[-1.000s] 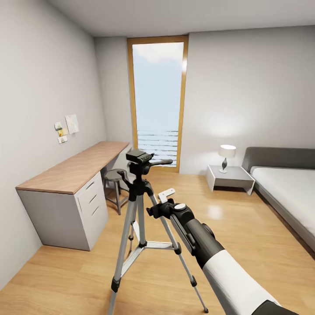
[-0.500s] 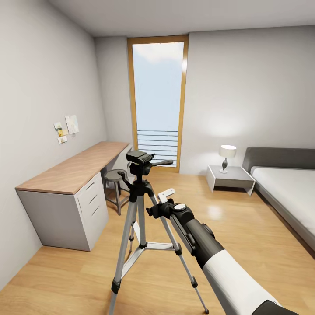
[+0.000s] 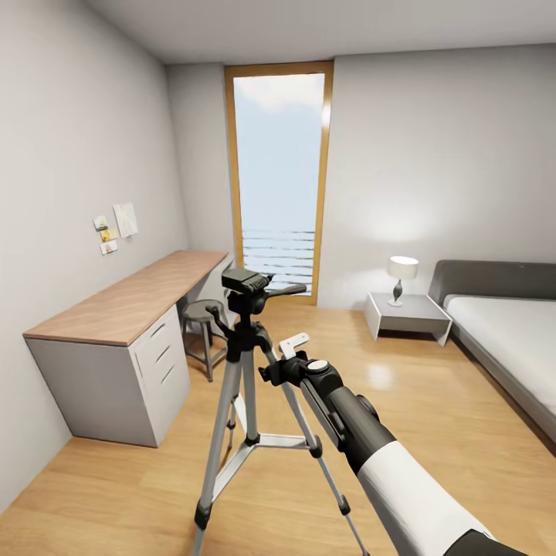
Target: Attach the digital camera to the camera tripod in the bedroom.
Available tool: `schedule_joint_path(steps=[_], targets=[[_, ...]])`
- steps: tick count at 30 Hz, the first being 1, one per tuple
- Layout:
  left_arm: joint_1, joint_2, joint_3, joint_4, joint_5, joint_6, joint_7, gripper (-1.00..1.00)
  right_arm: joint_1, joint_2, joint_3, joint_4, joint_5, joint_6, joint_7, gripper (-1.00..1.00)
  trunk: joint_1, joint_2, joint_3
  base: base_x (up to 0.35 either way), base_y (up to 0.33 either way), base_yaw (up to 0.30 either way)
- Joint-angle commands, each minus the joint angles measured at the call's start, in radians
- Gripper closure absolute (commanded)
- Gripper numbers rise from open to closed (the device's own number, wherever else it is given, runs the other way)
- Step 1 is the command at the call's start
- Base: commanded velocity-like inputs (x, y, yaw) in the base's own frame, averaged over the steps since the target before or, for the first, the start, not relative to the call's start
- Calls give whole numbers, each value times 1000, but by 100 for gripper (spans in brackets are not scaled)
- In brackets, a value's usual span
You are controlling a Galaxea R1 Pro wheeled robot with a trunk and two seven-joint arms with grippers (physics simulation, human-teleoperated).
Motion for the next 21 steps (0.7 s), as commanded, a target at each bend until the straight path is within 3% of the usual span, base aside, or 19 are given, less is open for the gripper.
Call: schedule_joint_path(steps=[1, 21], targets=[[1, 0, 1, -2, 2, -1, 1, -100, -1, 0, 0, -1, -3, 4, 0, -100, 0, -1, -1, 61, 0, 0], [1, 0, 1, -2, 2, -1, 1, -100, -1, 0, 0, 0, -3, 4, 0, -100, 0, -1, -1, 12, 0, 0]])
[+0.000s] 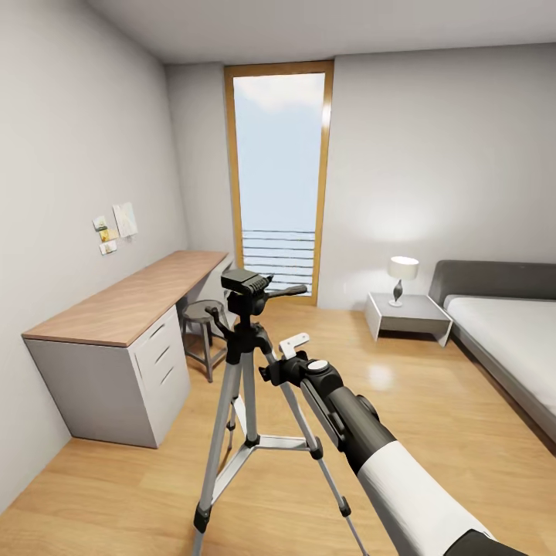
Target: Attach the digital camera to the camera tripod in the bedroom.
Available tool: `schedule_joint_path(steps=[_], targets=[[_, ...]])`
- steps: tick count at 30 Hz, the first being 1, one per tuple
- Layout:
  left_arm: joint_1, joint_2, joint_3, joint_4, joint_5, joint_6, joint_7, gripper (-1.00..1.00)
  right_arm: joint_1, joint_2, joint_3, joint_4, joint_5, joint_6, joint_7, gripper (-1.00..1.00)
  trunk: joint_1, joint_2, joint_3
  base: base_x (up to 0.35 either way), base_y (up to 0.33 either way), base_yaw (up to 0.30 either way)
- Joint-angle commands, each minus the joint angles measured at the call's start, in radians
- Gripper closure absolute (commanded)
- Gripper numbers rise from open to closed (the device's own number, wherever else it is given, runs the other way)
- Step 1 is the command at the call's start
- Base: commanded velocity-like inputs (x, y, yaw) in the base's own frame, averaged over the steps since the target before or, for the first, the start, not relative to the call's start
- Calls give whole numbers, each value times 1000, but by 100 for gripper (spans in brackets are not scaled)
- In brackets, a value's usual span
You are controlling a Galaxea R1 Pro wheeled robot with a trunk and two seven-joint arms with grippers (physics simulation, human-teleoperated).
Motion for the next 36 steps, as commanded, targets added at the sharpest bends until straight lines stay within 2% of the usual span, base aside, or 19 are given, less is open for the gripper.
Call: schedule_joint_path(steps=[1, 2, 28, 29, 31, 36], targets=[[1, 0, 1, -2, 2, -1, 1, -100, -1, 0, 1, 0, -3, 5, 1, -100, 0, -1, -1, 0, 0, 0], [1, 0, 1, -2, 2, -1, 1, -100, -1, 0, 1, 0, -3, 5, 1, 100, 0, -1, -1, 0, 0, 0], [1, -1, 0, -2, 2, -1, 1, -100, -1, 0, -1, 4, 0, -12, 1, 100, 0, -1, -1, 0, 0, 0], [0, -2, -1, -2, 1, -1, 1, -100, -1, 0, -16, -224, -1, 59, 4, 100, 0, -1, -1, 0, 0, 0], [0, -2, -1, -2, 1, -1, 1, -100, -1, 0, -32, -281, -2, 120, 4, 100, 0, -1, -1, 0, 0, 0], [0, -2, -1, -2, 2, -1, 1, -100, -1, 0, -87, -353, -1, 202, 4, 100, 0, -1, -1, 0, 0, 0]])
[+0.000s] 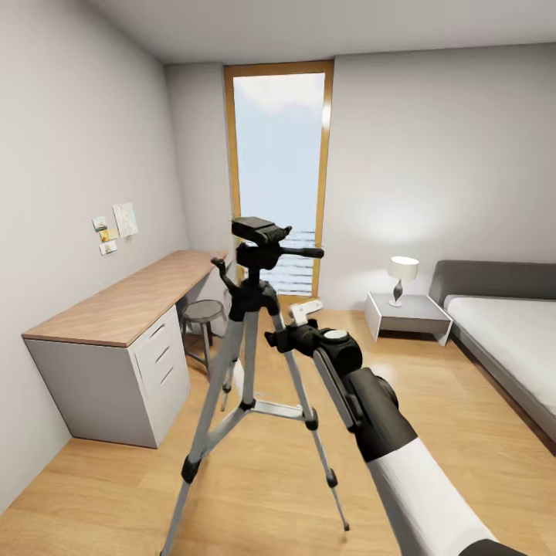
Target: Attach the digital camera to the camera tripod in the bedroom.
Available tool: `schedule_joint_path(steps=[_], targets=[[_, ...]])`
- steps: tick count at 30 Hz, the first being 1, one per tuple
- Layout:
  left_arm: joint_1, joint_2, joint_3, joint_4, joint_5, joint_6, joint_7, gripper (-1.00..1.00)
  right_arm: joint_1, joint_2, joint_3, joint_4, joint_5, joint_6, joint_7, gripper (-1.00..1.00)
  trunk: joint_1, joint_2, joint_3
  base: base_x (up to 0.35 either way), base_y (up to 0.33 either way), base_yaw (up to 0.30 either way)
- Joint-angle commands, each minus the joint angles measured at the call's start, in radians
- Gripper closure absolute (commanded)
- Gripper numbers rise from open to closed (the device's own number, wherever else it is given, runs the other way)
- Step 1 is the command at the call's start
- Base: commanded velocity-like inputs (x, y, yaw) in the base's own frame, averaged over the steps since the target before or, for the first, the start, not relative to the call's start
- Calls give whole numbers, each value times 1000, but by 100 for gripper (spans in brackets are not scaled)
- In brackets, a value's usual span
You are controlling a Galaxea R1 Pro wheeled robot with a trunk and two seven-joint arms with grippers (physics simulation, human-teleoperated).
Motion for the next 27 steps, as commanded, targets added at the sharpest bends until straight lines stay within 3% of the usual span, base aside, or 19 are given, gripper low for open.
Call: schedule_joint_path(steps=[1, 2, 8, 15, 27], targets=[[1, 0, 1, -2, 2, -1, 1, -100, -1, 1, -13, -22, -8, 4, 1, 100, 0, -1, -1, 0, 0, 0], [1, 0, 1, -2, 2, -1, 1, -100, -1, 1, -37, -40, -7, 23, 1, 100, 0, -1, -1, 0, 0, 0], [1, 0, 1, -2, 2, -1, 1, -100, -1, 1, -85, -106, -3, 93, -2, 100, 0, -1, -1, 0, 0, 0], [1, 0, 1, -2, 2, -1, 1, -100, -1, 1, -96, -159, 0, 130, -21, 100, 0, -1, -1, 0, 0, 0], [1, 0, 1, -2, 2, -1, 1, -100, -1, 1, -96, -170, 1, 167, -135, 100, 0, -1, -1, 0, 0, 0]])
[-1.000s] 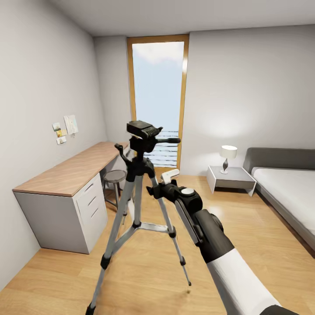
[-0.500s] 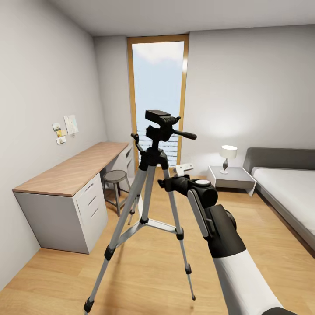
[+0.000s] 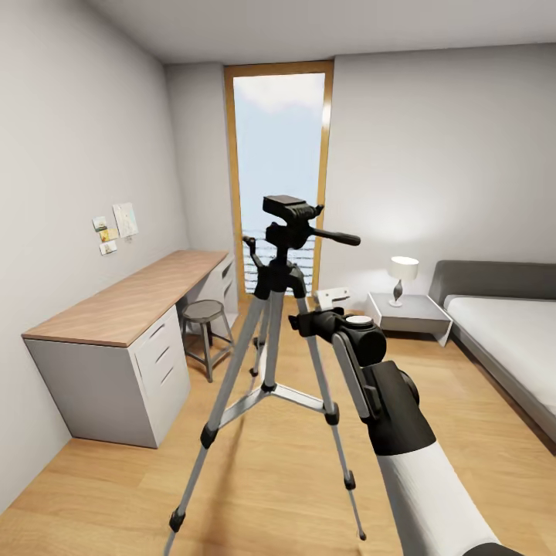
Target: Attach the digital camera to the camera tripod in the bedroom.
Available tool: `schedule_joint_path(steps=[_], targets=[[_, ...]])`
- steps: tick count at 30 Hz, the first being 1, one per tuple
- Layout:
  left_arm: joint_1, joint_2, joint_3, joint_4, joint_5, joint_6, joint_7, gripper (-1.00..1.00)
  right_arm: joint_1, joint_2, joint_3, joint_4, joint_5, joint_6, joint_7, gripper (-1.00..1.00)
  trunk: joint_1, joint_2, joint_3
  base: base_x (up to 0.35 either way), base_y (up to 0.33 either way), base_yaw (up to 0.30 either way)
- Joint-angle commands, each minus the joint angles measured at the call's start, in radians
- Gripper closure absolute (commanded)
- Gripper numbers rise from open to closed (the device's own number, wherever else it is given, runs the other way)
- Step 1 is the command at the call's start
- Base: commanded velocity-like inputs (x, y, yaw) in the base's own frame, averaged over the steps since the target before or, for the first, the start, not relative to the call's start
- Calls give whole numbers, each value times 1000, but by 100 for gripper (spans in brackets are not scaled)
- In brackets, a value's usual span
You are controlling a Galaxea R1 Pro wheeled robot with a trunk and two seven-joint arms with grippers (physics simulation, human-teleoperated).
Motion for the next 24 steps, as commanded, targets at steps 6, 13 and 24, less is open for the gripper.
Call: schedule_joint_path(steps=[6, 13, 24], targets=[[1, 0, 1, -2, 2, -1, 1, -100, -1, -20, 0, -3, -7, 49, -26, 100, 0, -1, -1, 0, 0, 0], [1, 0, 1, -2, 2, -2, 1, -100, -1, -29, 1, -3, -7, 54, -29, 100, 0, -1, -1, 0, 0, 0], [1, 0, 1, -2, 2, 5, 1, -100, -1, -45, 8, -3, -7, 52, -29, 100, 0, -1, -1, 139, 0, 0]])
